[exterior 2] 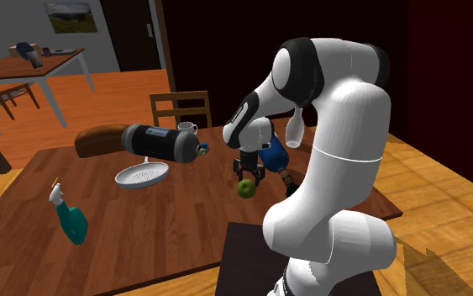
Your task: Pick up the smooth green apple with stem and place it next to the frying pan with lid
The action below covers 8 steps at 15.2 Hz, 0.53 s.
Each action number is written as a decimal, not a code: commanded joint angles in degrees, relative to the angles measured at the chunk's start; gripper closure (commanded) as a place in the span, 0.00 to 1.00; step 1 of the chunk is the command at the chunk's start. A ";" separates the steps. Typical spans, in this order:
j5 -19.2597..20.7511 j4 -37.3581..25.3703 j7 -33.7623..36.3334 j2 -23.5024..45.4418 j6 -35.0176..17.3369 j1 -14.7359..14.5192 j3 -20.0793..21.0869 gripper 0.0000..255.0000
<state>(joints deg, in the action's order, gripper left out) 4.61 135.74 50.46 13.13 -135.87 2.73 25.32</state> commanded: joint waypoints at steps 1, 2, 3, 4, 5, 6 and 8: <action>-1.05 0.00 -0.60 -1.61 1.46 0.24 0.46 1.00; -1.51 -0.05 -0.90 -2.35 2.19 0.35 0.62 1.00; -1.96 -0.13 -1.20 -3.08 2.91 0.45 0.78 1.00; -2.41 -0.21 -1.50 -3.80 3.65 0.55 0.91 1.00; -2.84 -0.31 -1.79 -4.52 4.39 0.63 1.04 1.00; -3.27 -0.43 -2.07 -5.22 5.13 0.72 1.15 1.00; -4.07 -0.70 -2.61 -6.60 6.64 0.85 1.33 1.00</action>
<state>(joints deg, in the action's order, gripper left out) 0.92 135.35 48.23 7.20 -130.16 3.43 26.62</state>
